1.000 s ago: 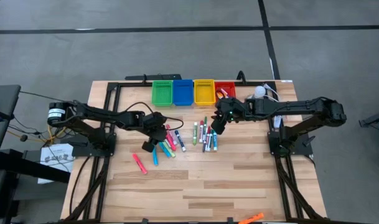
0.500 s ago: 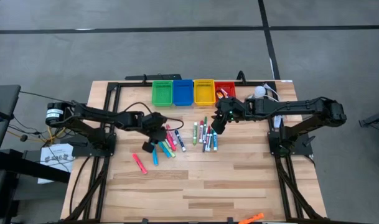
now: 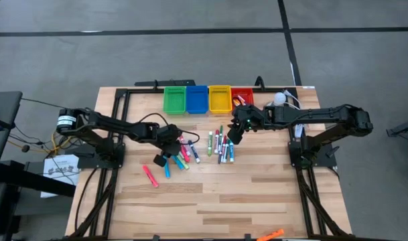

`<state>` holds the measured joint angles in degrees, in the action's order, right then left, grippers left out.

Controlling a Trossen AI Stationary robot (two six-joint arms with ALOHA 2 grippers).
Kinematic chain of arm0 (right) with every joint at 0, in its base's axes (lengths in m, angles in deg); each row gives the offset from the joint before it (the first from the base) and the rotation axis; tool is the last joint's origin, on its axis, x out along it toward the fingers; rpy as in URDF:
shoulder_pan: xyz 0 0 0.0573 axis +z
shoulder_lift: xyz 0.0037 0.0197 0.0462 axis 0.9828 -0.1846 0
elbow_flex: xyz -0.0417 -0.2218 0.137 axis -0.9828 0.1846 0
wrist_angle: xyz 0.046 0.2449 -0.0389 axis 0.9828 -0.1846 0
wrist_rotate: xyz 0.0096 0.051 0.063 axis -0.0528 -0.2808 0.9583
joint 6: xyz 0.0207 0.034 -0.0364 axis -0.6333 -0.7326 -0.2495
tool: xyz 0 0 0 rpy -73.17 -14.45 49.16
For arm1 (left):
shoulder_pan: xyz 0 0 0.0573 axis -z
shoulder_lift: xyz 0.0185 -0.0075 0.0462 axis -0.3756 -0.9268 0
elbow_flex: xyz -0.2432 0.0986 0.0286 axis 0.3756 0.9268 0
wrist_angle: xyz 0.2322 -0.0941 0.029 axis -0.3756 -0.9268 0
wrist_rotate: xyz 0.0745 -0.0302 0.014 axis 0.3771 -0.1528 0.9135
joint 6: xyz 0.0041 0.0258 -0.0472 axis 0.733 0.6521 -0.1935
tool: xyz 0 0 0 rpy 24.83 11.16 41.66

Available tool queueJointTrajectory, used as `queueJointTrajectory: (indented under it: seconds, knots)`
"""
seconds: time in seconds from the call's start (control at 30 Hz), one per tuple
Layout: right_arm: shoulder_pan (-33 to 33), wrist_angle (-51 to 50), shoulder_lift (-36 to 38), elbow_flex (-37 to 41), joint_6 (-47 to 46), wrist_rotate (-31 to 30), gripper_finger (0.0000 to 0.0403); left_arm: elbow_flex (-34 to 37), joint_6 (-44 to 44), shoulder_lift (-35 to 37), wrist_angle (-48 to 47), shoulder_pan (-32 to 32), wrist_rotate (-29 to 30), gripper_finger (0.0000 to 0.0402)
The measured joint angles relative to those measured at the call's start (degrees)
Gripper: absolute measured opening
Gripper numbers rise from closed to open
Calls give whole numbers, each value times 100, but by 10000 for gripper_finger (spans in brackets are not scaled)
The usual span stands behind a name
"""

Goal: Pick & Place Markers
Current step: Put the black mini marker into the red basket

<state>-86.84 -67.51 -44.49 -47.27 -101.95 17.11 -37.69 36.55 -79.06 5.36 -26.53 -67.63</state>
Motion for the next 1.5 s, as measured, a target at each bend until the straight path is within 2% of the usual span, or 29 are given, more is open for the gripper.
queueJointTrajectory:
  seconds: [0.93,1.2,1.5]
  knots:
    - [-3,2,0,0,-2,-1,118,2,479,-68,199,-13,154,103]
    - [-3,2,0,-1,-2,-1,118,2,470,-80,197,-13,-119,103]
    - [-3,2,0,0,-2,-1,118,2,501,-118,202,-13,-133,103]
